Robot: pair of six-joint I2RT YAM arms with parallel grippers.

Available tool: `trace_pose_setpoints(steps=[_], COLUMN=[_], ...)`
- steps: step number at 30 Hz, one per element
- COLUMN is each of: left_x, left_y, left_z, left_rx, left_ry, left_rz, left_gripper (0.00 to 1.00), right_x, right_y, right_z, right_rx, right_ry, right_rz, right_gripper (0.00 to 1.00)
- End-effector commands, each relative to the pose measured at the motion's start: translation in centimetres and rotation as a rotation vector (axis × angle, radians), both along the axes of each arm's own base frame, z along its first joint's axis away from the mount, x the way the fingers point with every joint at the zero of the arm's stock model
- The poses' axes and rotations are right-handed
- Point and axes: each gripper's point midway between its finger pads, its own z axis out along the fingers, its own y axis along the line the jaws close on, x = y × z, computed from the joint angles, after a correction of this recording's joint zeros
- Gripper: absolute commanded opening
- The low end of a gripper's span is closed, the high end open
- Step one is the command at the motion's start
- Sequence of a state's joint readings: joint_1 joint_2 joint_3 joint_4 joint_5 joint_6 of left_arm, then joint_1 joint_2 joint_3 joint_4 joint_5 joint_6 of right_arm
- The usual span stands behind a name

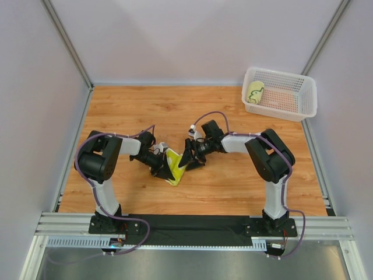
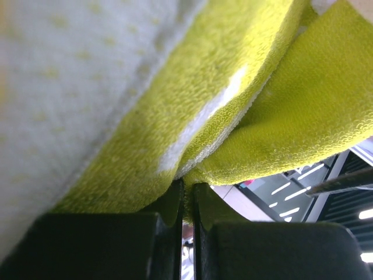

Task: Roll the towels
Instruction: Roll the towel

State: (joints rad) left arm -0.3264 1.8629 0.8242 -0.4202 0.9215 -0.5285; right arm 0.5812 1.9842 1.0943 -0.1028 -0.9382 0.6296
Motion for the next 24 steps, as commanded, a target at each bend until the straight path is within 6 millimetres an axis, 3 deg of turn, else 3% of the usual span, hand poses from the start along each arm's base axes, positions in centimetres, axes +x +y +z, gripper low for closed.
trace_pose_setpoints(steps=[1, 12, 14, 17, 20, 24], left_x=[-1.1, -1.3, -1.3, -1.0, -0.6, 0.2], left_y=[2.7, 3.3, 3.4, 3.6, 4.4, 5.3], left_z=[-4.4, -4.5, -4.4, -4.3, -4.0, -2.7], left_rx=[0.224, 0.257, 0.26, 0.279, 0.333, 0.389], left_ry=[0.048, 0.028, 0.022, 0.001, -0.04, -0.118], left_rz=[0.012, -0.001, 0.0, 0.001, -0.008, -0.027], left_gripper=[0.0, 0.0, 0.0, 0.0, 0.07, 0.27], right_x=[0.2, 1.6, 1.5, 1.5, 1.5, 1.6], right_y=[0.1, 0.9, 0.9, 0.7, 0.4, 0.1], right_z=[-0.5, -2.3, -2.4, -2.6, -2.8, -2.9], right_rx=[-0.038, -0.152, -0.157, -0.172, -0.2, -0.242], right_ry=[-0.027, -0.04, -0.037, -0.036, -0.031, -0.021], right_rz=[0.016, -0.022, -0.019, -0.023, -0.029, -0.037], right_gripper=[0.64, 0.55, 0.5, 0.3, 0.21, 0.18])
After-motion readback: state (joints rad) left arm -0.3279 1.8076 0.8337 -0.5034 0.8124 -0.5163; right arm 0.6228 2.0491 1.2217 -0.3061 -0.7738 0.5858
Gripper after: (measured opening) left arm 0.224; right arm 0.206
